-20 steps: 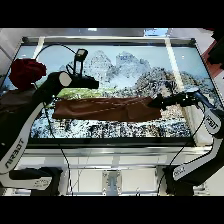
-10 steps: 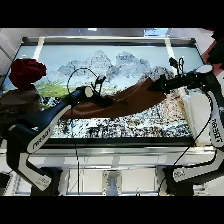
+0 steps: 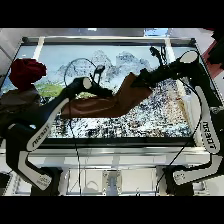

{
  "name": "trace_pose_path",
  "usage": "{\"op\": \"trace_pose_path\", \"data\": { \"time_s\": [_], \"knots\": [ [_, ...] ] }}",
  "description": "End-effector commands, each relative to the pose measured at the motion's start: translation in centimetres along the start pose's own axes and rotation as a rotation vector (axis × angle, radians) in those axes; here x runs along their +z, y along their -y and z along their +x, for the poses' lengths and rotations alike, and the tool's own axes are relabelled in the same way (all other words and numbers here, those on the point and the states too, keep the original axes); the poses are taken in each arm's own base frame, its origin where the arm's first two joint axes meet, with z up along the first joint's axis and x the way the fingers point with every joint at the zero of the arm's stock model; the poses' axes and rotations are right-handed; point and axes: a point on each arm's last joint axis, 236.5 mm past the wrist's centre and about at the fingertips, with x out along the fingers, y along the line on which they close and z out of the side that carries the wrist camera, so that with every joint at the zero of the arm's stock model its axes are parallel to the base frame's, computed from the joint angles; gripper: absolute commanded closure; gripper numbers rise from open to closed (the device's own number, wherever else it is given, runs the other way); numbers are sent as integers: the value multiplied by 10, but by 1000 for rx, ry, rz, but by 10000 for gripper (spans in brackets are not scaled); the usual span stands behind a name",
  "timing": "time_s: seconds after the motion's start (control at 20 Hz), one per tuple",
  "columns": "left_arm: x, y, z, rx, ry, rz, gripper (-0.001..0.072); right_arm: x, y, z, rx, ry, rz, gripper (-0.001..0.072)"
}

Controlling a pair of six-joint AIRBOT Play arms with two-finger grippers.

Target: Fold the shirts.

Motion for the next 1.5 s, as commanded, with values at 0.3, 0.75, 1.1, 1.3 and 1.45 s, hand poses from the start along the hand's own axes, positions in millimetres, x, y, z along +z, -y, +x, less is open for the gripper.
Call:
{"op": "trace_pose_path", "data": {
  "time_s": [0.3, 0.75, 1.1, 1.3, 1.45],
  "knots": [
    [72, -84, -219, 273, 256, 41, 696, 41, -52, 136, -110, 212, -11, 689],
    [40, -94, -216, 307, 126, 40, 696, 51, -147, 258, 193, 414, 61, 172],
    [39, -99, -218, 333, 119, 49, 696, 70, -41, 196, -77, 284, -112, 173],
    [43, -100, -218, 335, 137, 51, 696, 48, 91, 144, -429, 122, 98, 172],
    [49, -100, -220, 338, 160, 55, 696, 13, 122, 144, -402, -49, 215, 172]
  ]
}}
